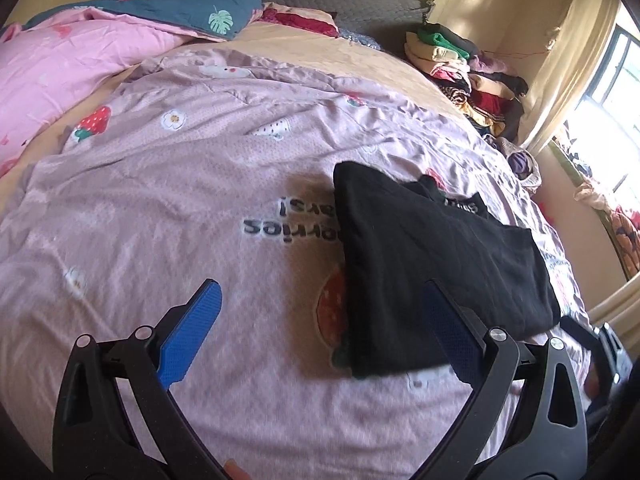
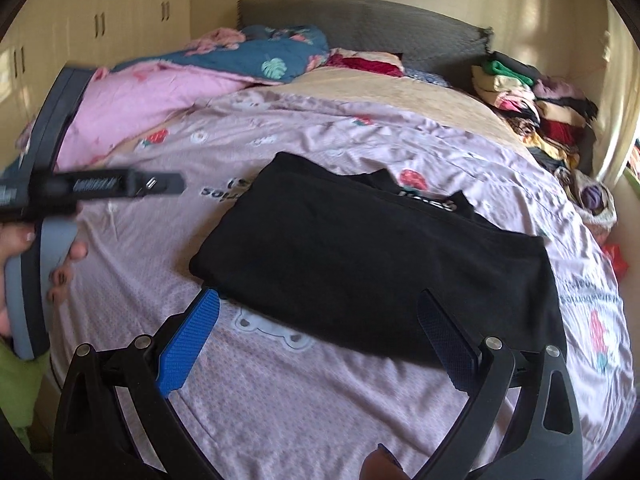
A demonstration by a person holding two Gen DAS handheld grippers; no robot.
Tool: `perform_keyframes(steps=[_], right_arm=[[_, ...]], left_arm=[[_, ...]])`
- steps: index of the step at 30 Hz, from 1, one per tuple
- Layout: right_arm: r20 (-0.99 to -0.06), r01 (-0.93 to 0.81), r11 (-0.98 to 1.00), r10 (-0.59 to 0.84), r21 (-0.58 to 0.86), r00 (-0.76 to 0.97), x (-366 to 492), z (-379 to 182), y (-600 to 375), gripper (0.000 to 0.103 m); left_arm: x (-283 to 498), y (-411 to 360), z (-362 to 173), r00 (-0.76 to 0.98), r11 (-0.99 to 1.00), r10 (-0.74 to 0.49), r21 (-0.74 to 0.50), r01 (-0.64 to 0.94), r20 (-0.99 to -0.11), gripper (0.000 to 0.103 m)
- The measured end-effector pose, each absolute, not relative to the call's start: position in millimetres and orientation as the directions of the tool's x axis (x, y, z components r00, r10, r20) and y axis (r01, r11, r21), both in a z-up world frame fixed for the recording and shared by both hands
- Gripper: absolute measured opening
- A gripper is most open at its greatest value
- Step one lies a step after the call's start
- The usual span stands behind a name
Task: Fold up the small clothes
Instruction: 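Move both grippers to the edge of the folded black shirt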
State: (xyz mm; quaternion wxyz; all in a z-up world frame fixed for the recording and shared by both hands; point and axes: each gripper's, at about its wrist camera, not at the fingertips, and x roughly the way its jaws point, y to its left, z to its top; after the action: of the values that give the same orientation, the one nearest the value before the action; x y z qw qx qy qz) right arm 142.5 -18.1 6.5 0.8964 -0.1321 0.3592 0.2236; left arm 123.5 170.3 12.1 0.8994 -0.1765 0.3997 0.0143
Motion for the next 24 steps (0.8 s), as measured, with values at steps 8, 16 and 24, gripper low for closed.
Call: perform_keyframes(steps=[8, 16, 24], right_arm=[[-0.744, -0.548, 0.823, 0.272, -0.148, 0.61, 155, -27, 20, 0.099], [-0.76, -0.558, 0.793, 0.201, -0.244, 0.618, 168, -61, 39, 0.098], [-0.758, -0.573, 0.747, 0.145, -0.338, 0.636, 189, -87, 54, 0.098]], left_arm=[[165, 173, -1, 0.653, 0.941, -0.107, -0.289, -0.178, -0.75, 0.093], [200, 175, -19, 0.617, 0.938, -0.123, -0.294, -0.183, -0.777, 0.093], [227, 173, -30, 0.592, 0.936, -0.135, -0.298, -0.186, -0.795, 0.093]])
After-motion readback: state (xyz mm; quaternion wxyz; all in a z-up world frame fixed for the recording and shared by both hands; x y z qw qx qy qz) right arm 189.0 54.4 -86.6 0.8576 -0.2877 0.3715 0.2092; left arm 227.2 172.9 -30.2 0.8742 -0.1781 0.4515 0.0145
